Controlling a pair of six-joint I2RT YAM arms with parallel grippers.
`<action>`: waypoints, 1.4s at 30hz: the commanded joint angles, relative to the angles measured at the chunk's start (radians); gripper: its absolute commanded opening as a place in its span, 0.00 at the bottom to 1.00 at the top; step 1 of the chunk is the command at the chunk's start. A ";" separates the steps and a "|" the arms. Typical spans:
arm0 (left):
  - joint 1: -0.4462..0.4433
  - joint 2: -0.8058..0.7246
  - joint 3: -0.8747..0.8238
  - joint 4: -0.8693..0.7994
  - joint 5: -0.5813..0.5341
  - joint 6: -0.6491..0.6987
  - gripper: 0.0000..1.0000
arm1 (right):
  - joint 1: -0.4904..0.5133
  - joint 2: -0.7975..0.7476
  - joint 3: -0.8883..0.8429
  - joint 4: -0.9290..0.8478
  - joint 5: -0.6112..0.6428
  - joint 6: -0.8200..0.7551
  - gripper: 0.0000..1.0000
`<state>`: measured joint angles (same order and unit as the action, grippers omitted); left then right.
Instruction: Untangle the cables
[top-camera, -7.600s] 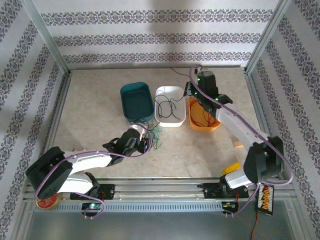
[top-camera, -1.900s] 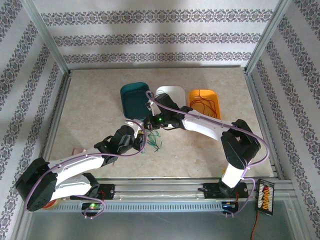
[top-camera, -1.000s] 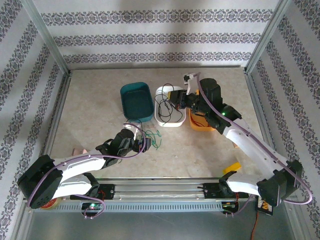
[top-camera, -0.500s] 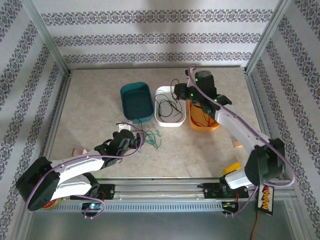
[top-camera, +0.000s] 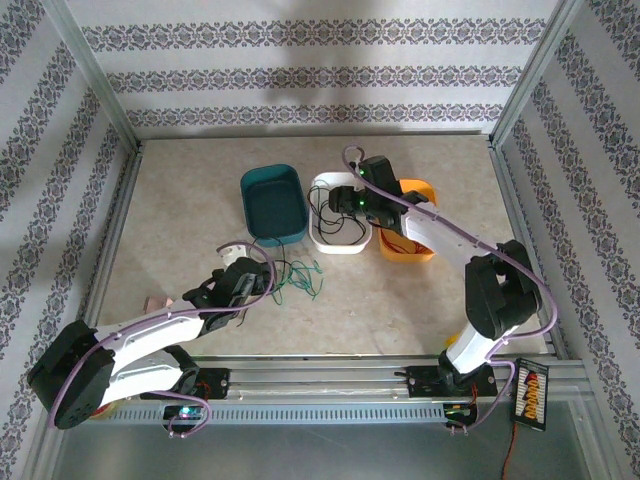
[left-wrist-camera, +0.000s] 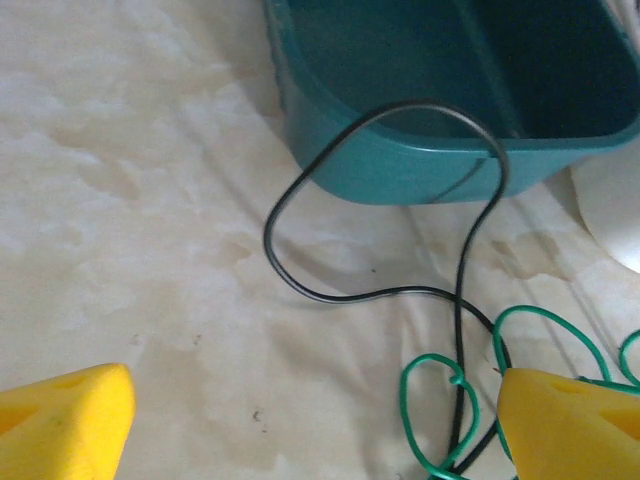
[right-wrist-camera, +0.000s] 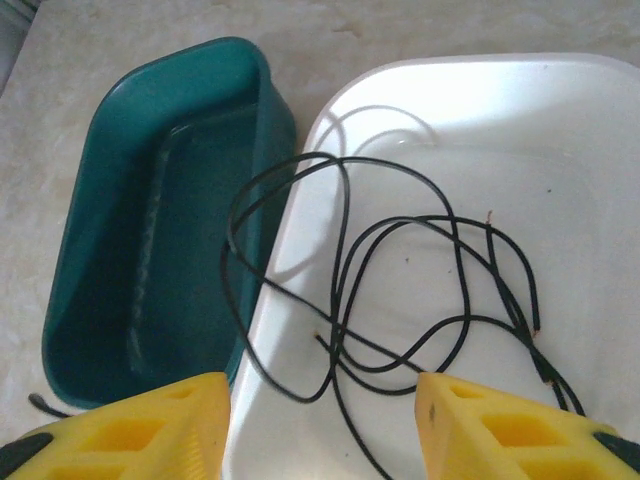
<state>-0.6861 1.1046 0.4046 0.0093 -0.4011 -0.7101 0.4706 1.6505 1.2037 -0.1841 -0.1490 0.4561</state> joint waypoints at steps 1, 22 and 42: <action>0.016 -0.014 0.026 -0.063 -0.043 -0.054 0.93 | 0.031 -0.074 -0.034 -0.018 0.041 -0.036 0.52; 0.040 -0.159 0.023 -0.363 -0.259 -0.269 0.93 | 0.340 0.251 0.095 -0.084 -0.135 -0.065 0.50; 0.040 -0.169 -0.001 -0.307 -0.220 -0.235 0.93 | 0.424 0.481 0.233 -0.027 0.199 -0.134 0.39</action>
<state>-0.6586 0.9459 0.4095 -0.3050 -0.6247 -0.9581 0.8684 2.1109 1.4185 -0.2302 -0.0322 0.3504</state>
